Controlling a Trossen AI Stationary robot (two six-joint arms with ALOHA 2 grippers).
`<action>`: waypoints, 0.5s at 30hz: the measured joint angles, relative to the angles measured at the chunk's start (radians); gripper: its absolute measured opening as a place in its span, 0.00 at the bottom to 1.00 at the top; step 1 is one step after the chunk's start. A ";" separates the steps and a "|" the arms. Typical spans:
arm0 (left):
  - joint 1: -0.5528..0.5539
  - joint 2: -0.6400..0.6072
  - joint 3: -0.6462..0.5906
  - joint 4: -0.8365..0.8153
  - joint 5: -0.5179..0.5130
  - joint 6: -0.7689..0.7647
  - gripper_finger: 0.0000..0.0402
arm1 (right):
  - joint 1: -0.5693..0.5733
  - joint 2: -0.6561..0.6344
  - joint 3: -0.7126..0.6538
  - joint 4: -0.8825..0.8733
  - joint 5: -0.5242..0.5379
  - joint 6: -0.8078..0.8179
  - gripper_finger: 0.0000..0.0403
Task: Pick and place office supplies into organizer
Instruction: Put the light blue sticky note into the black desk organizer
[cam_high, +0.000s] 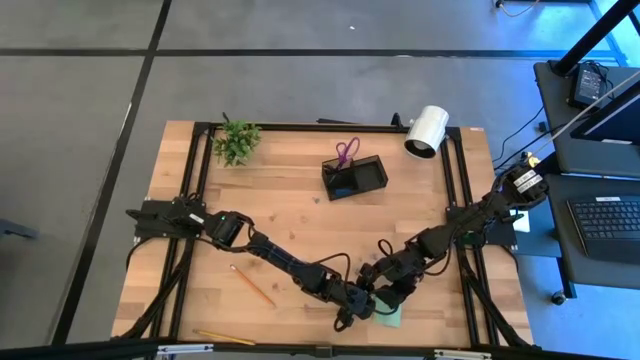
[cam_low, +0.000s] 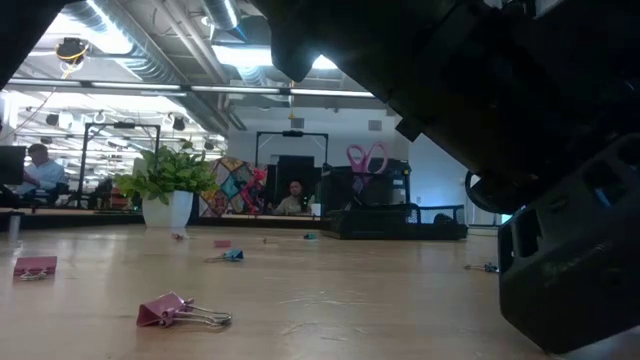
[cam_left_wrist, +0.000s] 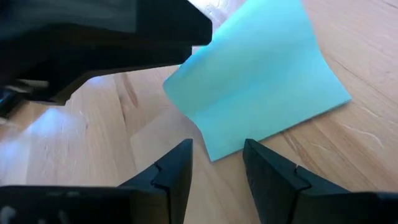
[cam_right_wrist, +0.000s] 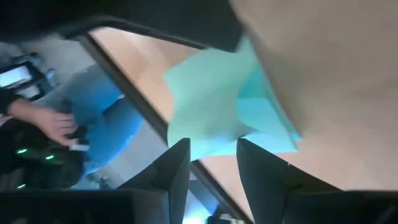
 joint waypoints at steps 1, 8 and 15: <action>0.000 0.000 0.000 0.000 0.000 0.000 0.35 | 0.000 0.000 0.000 -0.009 0.023 0.000 0.34; 0.001 0.000 0.000 0.000 0.000 0.001 0.35 | -0.001 0.000 0.000 -0.023 0.190 0.000 0.34; 0.003 0.000 0.000 0.001 0.000 0.001 0.35 | 0.000 0.000 0.000 -0.029 0.217 0.005 0.34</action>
